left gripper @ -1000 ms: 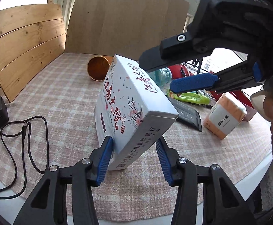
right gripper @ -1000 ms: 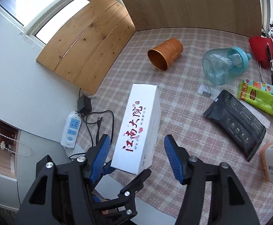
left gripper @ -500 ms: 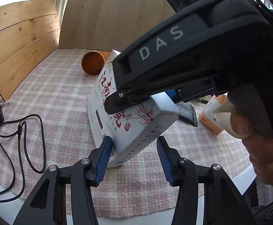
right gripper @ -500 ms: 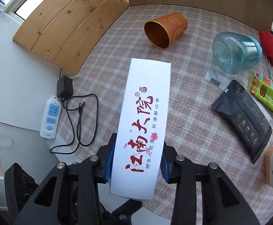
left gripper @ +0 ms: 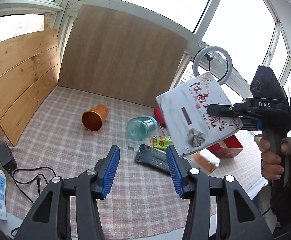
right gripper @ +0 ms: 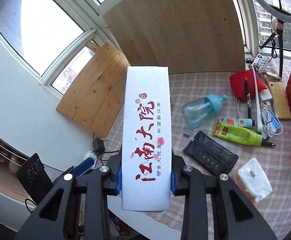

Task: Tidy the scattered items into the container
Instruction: 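Carry the white box into the red box and release it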

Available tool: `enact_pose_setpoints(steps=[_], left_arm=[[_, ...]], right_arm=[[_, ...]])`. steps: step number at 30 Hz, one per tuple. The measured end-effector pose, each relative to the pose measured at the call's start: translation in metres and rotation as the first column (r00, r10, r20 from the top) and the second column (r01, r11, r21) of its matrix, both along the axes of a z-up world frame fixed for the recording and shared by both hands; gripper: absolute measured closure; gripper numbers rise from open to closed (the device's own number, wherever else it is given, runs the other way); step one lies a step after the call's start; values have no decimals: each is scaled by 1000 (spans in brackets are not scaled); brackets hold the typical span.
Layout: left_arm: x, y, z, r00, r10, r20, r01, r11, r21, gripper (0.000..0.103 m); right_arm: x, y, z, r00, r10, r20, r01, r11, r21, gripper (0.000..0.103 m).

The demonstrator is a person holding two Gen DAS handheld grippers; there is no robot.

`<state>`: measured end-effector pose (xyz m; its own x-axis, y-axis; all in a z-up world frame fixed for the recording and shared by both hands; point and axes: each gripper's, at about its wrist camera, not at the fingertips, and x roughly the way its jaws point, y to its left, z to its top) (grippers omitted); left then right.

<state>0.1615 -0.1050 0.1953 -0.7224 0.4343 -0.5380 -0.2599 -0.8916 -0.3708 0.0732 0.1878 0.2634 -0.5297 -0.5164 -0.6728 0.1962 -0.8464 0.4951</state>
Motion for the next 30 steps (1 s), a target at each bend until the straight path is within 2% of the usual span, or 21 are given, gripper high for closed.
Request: enact_pose_setpoints(steps=[4, 7, 10, 13, 16, 18, 21, 25, 30], left_arm=[[-8, 21, 16, 998, 49, -31, -50, 998, -43, 58], [-14, 40, 22, 997, 77, -16, -77, 996, -48, 58], [-16, 60, 25, 996, 94, -2, -94, 994, -47, 58], [-14, 81, 27, 994, 109, -2, -109, 993, -55, 58], [-12, 101, 30, 993, 122, 3, -122, 991, -62, 58], [-12, 114, 30, 992, 126, 9, -125, 989, -76, 58], [-9, 130, 29, 991, 136, 9, -135, 986, -98, 58], [-6, 145, 27, 987, 158, 14, -155, 981, -115, 58], [-7, 155, 21, 982, 184, 36, -178, 976, -125, 58]], right_arm=[[25, 91, 35, 988, -137, -73, 145, 983, 110, 70], [40, 167, 40, 965, -251, -77, 262, 933, 246, 70], [43, 243, 30, 937, -344, -55, 338, 856, 391, 70], [34, 308, 6, 908, -418, -14, 368, 782, 503, 70], [18, 354, -26, 890, -455, 36, 354, 738, 574, 70], [4, 376, -49, 884, -462, 79, 332, 737, 589, 70], [-15, 399, -75, 878, -459, 135, 308, 759, 574, 70], [-32, 416, -99, 880, -444, 170, 269, 760, 592, 70], [-37, 428, -129, 855, -452, 254, 211, 751, 625, 70]])
